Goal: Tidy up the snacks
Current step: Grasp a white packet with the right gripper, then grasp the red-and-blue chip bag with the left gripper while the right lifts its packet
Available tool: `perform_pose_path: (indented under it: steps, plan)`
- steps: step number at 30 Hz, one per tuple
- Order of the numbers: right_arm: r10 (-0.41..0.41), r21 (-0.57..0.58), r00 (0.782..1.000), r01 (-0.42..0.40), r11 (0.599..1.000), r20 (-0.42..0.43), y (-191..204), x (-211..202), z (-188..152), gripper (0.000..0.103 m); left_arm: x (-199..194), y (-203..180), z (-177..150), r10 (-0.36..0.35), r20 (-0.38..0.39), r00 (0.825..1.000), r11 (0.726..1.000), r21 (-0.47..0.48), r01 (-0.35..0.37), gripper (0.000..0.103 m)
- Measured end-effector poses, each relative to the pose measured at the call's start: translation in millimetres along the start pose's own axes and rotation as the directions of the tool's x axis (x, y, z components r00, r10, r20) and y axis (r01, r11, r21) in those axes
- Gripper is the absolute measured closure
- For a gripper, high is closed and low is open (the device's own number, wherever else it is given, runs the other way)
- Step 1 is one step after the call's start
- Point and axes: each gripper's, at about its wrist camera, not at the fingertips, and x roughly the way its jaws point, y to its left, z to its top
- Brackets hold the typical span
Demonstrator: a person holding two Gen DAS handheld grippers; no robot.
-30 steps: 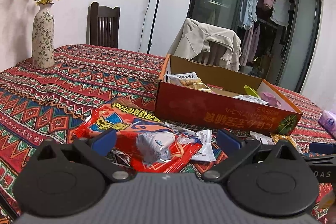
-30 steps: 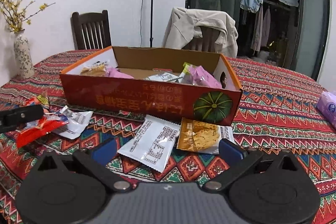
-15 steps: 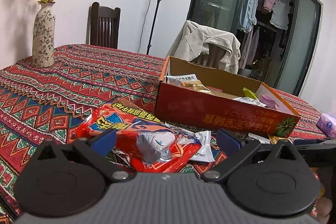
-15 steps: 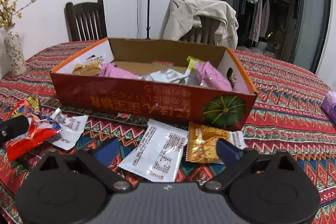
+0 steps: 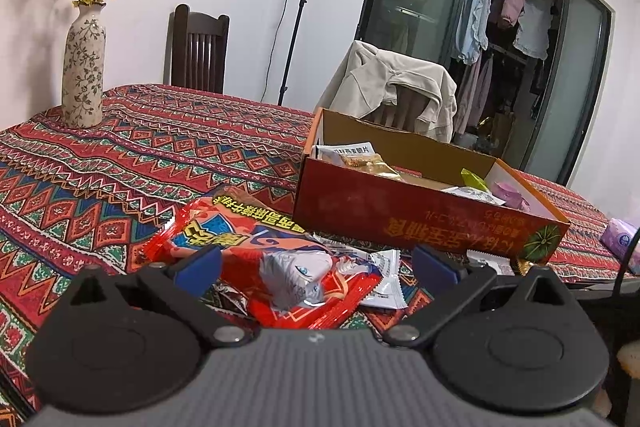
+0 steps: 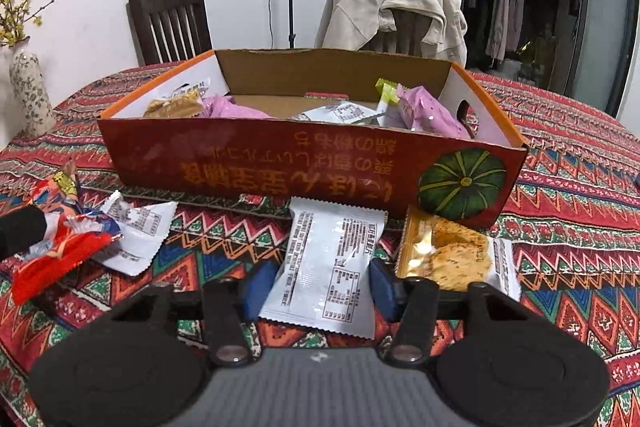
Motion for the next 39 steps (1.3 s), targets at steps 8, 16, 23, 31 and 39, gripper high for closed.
perform_pose_path:
  steps: [8,16,23,31,39]
  plan:
    - [0.023,0.036,0.995,-0.026,0.999,0.092,-14.7,-20.9,-4.2,0.061,0.9,-0.9,-0.9,0.006,-0.004,1.000,1.000,0.008,-0.006,0.000]
    - [0.053,0.057,0.983,-0.063,0.996,0.177,-22.0,-30.4,-9.5,0.061,1.1,-2.1,1.9,0.050,-0.007,0.999,0.999,0.011,-0.050,0.000]
    - [0.070,0.054,0.979,-0.082,0.995,0.193,-20.4,-33.7,-13.0,0.061,14.5,-2.7,23.5,0.194,-0.041,0.980,0.981,-0.001,-0.194,0.000]
    - [0.084,0.055,0.973,-0.098,0.994,0.214,-21.5,-38.1,-14.1,0.061,58.3,-7.5,44.7,0.323,-0.165,0.932,0.946,0.013,-0.325,0.000]
    - [0.101,0.043,0.970,-0.113,0.993,0.220,-19.9,-39.8,-15.5,0.061,78.2,-12.3,30.0,0.413,-0.216,0.885,0.911,0.126,-0.394,0.000]
